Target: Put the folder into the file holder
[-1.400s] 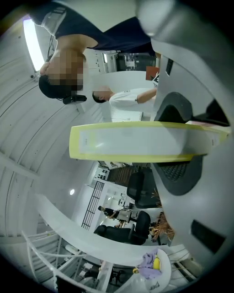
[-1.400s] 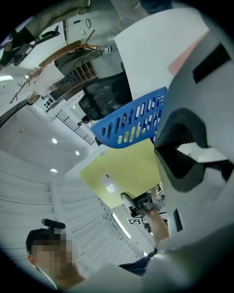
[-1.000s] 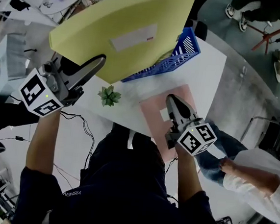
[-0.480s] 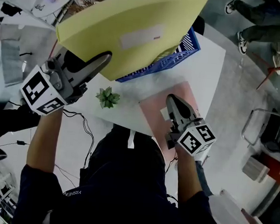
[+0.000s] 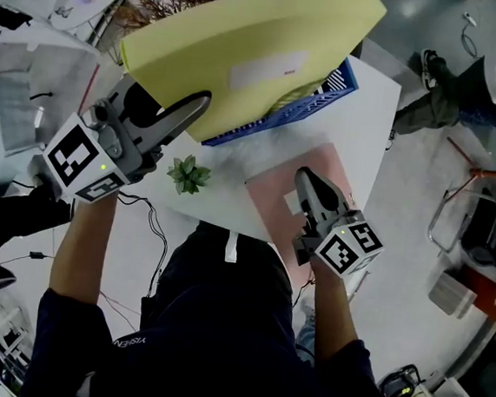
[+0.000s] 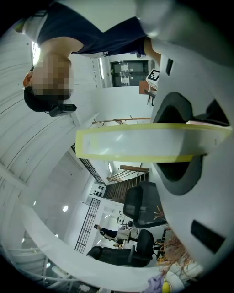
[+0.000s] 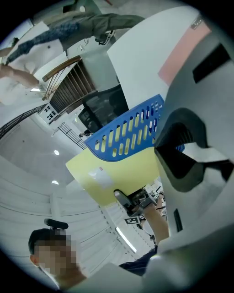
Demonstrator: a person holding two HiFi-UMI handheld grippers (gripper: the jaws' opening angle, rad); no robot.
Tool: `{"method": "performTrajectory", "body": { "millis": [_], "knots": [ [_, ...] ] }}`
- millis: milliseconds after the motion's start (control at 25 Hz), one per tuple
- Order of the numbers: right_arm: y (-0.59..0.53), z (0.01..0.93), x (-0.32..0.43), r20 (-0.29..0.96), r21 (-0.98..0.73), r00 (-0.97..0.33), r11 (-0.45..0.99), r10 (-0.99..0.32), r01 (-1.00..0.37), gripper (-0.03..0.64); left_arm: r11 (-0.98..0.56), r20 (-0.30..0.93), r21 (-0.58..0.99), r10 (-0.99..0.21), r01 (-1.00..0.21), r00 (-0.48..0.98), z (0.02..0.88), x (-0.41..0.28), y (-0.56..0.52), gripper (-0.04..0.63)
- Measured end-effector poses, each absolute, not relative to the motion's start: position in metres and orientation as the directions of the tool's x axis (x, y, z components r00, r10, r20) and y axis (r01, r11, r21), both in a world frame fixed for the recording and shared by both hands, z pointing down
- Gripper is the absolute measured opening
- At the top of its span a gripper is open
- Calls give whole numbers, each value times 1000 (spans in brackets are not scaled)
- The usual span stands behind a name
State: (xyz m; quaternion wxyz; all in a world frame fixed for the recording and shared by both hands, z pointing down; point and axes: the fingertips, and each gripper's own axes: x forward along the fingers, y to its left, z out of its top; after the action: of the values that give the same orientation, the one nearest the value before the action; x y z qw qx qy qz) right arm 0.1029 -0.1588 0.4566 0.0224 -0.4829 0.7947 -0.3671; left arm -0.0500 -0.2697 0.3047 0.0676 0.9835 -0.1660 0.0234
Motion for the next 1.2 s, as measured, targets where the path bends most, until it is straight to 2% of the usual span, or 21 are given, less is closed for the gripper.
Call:
{"method": "performTrajectory", "body": {
  "millis": [600,1200],
  "knots": [
    [-160,464,108,335,-608,-527,248,-781,-754,5,-933,37,98,-345,-347,938,307,-38,-273,163],
    [-155,469,108,362,-597,-527,244,-769,-765,4,-917,-49,118,-388,-381,920,307,-39,-270,161]
  ]
}}
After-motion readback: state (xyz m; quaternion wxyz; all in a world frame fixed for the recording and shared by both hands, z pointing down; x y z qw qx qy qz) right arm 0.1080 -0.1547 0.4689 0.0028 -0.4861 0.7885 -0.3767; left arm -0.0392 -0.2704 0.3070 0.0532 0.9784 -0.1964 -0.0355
